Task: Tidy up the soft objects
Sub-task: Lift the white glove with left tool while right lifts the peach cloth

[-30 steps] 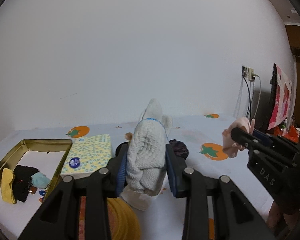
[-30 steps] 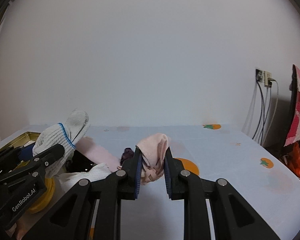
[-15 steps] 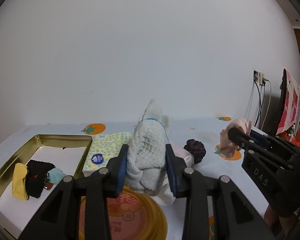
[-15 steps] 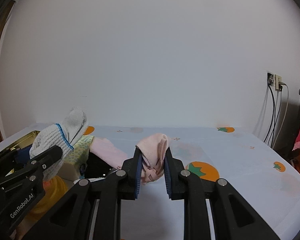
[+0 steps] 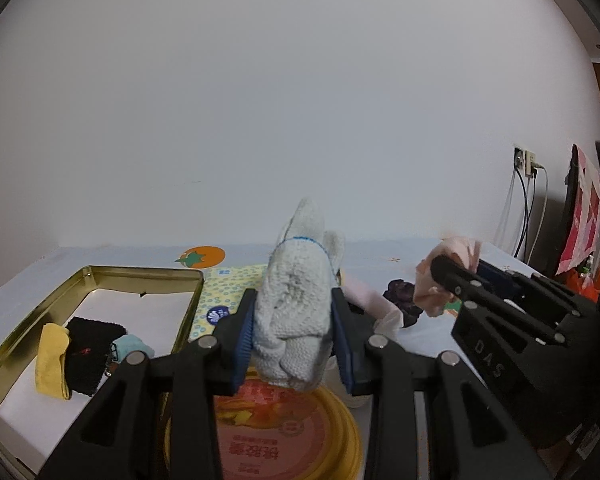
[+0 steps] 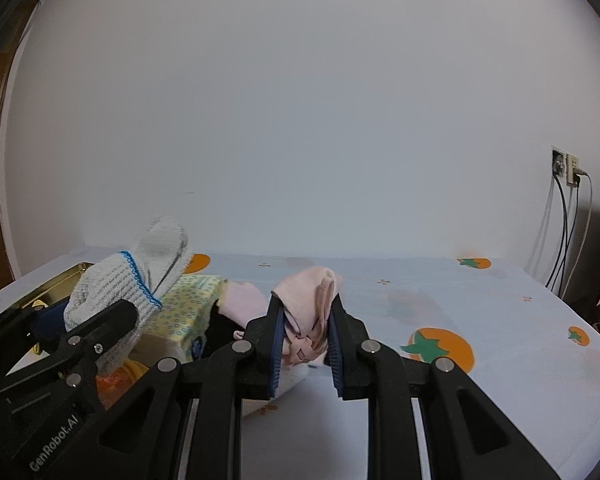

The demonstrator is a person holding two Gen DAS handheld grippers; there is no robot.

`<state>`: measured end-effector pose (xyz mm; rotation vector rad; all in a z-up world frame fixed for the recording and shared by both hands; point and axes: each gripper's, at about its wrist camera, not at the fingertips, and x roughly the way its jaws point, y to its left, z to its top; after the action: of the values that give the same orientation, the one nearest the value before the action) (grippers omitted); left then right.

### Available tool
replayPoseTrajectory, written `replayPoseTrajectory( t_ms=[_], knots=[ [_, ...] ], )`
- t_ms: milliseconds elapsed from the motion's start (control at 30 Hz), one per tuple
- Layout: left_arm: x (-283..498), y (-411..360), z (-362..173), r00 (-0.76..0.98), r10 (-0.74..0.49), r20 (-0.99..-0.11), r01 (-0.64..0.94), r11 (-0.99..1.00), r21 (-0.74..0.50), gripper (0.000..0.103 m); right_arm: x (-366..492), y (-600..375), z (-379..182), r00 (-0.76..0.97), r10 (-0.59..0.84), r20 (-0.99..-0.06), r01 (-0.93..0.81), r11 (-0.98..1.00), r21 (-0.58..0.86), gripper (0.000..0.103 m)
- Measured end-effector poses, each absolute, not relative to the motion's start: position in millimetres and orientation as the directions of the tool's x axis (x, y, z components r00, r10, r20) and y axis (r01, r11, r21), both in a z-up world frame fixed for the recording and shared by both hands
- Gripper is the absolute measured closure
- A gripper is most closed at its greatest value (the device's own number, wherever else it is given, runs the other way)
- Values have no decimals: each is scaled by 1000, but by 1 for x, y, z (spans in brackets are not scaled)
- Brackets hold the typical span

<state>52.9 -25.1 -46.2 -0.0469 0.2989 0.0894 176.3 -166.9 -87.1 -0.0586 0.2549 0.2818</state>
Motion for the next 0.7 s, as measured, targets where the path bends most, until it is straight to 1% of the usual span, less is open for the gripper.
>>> replayPoseTrajectory(
  t_ms=[233, 633, 700],
  knots=[
    [50, -21, -47, 952, 99, -290, -112, 993, -29, 69, 177, -159, -88, 925, 282, -256, -295, 955, -15, 81],
    [49, -14, -47, 949, 107, -295, -125, 991, -41, 69, 187, -146, -90, 897, 357, -261, -373, 928, -13, 81],
    [50, -12, -48, 945, 111, -308, -130, 991, -42, 69, 188, -145, -90, 890, 371, -266, -387, 922, -7, 81]
  ],
)
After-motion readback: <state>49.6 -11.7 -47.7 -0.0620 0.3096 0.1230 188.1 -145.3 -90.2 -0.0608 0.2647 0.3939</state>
